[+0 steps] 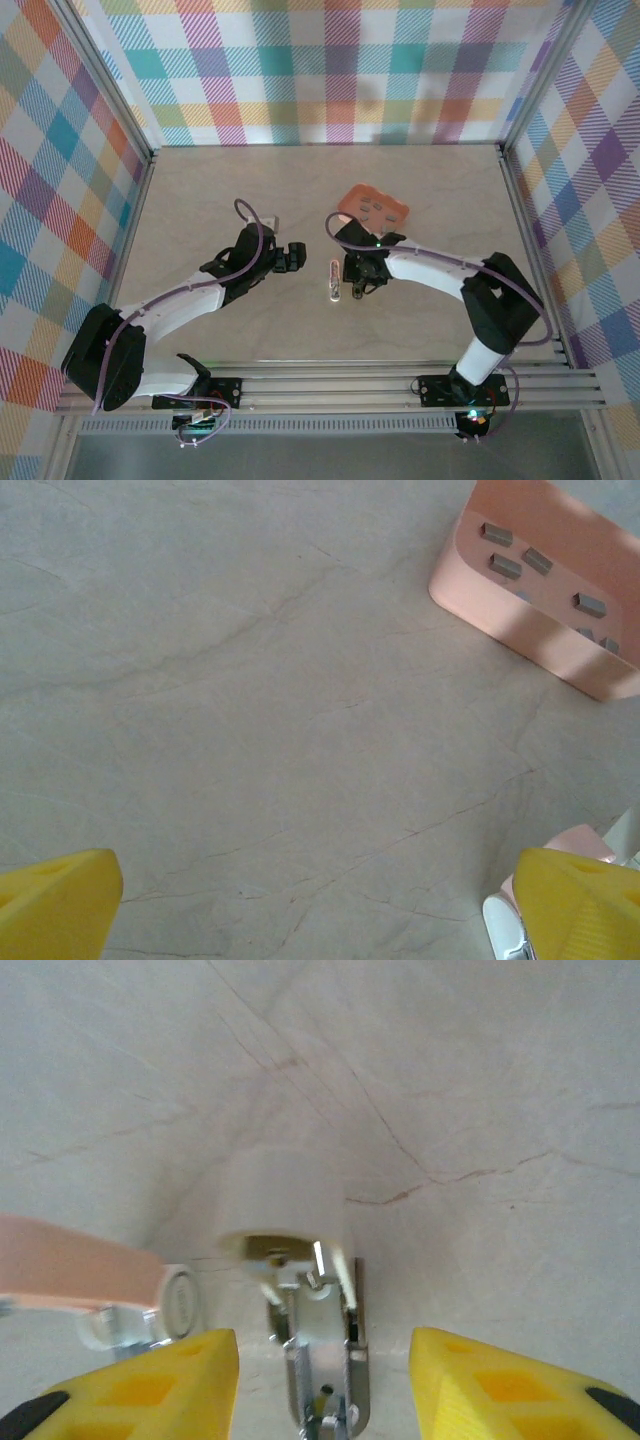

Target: Load the staples into the stapler

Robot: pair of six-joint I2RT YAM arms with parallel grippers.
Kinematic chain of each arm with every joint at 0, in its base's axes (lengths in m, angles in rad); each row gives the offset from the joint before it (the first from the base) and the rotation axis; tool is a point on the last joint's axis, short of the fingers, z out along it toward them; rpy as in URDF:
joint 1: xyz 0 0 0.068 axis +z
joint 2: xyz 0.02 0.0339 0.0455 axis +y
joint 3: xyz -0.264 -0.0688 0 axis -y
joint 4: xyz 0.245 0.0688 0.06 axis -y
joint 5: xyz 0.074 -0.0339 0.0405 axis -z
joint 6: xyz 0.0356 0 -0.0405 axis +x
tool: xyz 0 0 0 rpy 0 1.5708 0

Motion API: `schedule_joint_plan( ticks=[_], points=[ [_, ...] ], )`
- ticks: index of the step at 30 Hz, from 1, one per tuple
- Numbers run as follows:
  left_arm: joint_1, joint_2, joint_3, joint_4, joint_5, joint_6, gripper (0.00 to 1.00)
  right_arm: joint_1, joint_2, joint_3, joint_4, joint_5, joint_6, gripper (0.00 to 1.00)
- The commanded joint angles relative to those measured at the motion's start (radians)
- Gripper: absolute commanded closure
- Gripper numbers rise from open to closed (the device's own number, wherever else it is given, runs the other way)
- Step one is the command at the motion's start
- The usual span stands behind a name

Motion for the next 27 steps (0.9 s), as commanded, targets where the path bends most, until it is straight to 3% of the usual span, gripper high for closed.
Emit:
schedule_joint_plan(
  ticks=[1,8,17,27],
  points=[
    [0.007,-0.007,0.034,-0.016,0.008,-0.01,0.0,-0.017,-0.083,0.059,-0.075,0.043,-0.041,0.5],
    [0.015,-0.005,0.045,-0.038,0.003,-0.003,0.0,-0.19,-0.074,0.171,-0.103,-0.012,-0.12,0.45],
    [0.03,-0.011,0.052,-0.058,0.004,0.006,0.0,-0.434,0.15,0.334,-0.093,-0.158,-0.189,0.42],
    [0.041,0.018,0.078,-0.067,-0.002,0.006,0.0,-0.529,0.333,0.432,-0.062,-0.251,-0.207,0.44]
  ],
)
